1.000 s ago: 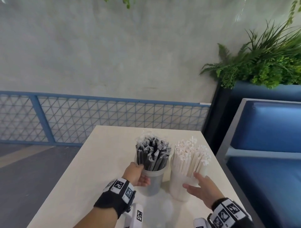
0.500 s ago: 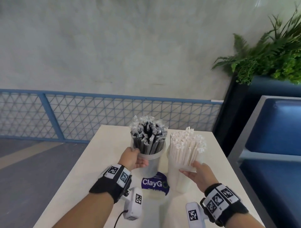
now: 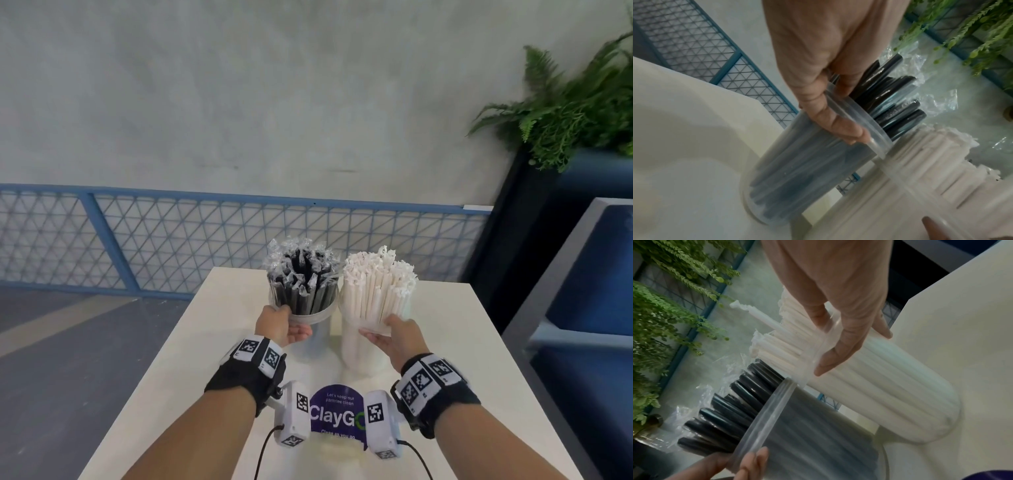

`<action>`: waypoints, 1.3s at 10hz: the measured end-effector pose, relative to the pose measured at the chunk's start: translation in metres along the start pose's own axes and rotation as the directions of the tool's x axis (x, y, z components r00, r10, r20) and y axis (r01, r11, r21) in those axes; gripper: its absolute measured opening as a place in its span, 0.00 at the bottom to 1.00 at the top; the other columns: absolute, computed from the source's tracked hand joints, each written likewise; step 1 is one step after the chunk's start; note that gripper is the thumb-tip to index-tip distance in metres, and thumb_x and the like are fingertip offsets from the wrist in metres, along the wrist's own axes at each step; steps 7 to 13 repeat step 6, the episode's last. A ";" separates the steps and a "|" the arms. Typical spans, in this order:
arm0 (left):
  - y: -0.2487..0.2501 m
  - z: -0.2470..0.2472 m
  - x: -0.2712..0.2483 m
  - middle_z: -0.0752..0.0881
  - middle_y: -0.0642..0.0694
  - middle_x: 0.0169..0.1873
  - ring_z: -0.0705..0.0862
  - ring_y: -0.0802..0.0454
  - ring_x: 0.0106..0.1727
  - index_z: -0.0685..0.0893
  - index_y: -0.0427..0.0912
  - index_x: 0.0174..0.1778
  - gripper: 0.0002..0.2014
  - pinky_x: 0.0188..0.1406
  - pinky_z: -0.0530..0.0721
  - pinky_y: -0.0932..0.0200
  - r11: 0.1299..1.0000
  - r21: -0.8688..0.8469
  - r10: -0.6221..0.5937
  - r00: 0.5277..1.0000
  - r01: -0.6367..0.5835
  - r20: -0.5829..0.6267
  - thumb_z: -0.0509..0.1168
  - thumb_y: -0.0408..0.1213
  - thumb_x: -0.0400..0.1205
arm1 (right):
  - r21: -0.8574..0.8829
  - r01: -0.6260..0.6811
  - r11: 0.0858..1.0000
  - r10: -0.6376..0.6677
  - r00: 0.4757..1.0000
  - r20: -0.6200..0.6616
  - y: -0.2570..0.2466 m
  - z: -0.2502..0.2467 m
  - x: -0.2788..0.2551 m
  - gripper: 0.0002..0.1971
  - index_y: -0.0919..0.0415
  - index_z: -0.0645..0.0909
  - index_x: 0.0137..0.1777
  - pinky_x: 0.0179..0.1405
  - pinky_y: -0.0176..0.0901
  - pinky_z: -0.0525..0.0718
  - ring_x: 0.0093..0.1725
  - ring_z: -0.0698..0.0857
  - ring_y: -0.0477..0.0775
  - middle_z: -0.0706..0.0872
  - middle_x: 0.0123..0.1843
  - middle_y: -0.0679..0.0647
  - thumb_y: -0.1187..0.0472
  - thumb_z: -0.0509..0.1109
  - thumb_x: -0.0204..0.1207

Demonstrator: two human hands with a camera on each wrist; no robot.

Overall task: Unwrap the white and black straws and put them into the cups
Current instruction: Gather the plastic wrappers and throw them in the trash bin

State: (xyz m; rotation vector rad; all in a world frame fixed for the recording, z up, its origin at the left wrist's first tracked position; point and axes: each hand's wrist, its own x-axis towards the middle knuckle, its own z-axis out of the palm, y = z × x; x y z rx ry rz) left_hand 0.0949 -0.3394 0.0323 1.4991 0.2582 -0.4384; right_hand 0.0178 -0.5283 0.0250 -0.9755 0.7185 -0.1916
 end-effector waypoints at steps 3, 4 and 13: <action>-0.009 -0.007 -0.002 0.83 0.40 0.12 0.83 0.49 0.14 0.69 0.31 0.41 0.11 0.14 0.83 0.62 0.999 0.036 0.025 1.000 -0.024 -0.014 0.49 0.32 0.88 | -0.041 -0.001 0.999 0.001 1.000 0.001 0.004 0.000 0.003 0.21 0.71 0.63 0.74 0.28 0.43 0.89 0.57 0.85 0.71 0.75 0.68 0.76 0.70 0.56 0.81; -0.007 -0.007 -0.013 0.84 0.39 0.15 0.83 0.47 0.15 0.71 0.30 0.47 0.12 0.16 0.84 0.60 0.999 0.028 0.020 1.000 -0.020 0.008 0.51 0.36 0.88 | -0.068 0.034 0.997 -0.031 0.998 0.048 0.004 -0.004 -0.006 0.19 0.70 0.67 0.72 0.28 0.43 0.88 0.42 0.89 0.64 0.80 0.64 0.69 0.69 0.58 0.81; -0.020 -0.022 -0.049 0.82 0.32 0.35 0.82 0.40 0.30 0.65 0.39 0.63 0.16 0.28 0.86 0.52 0.992 0.126 -0.016 0.999 0.009 0.050 0.56 0.45 0.86 | -0.304 0.006 0.952 0.027 0.994 0.104 0.010 -0.031 -0.051 0.26 0.64 0.62 0.76 0.39 0.50 0.86 0.48 0.88 0.64 0.73 0.72 0.63 0.59 0.63 0.81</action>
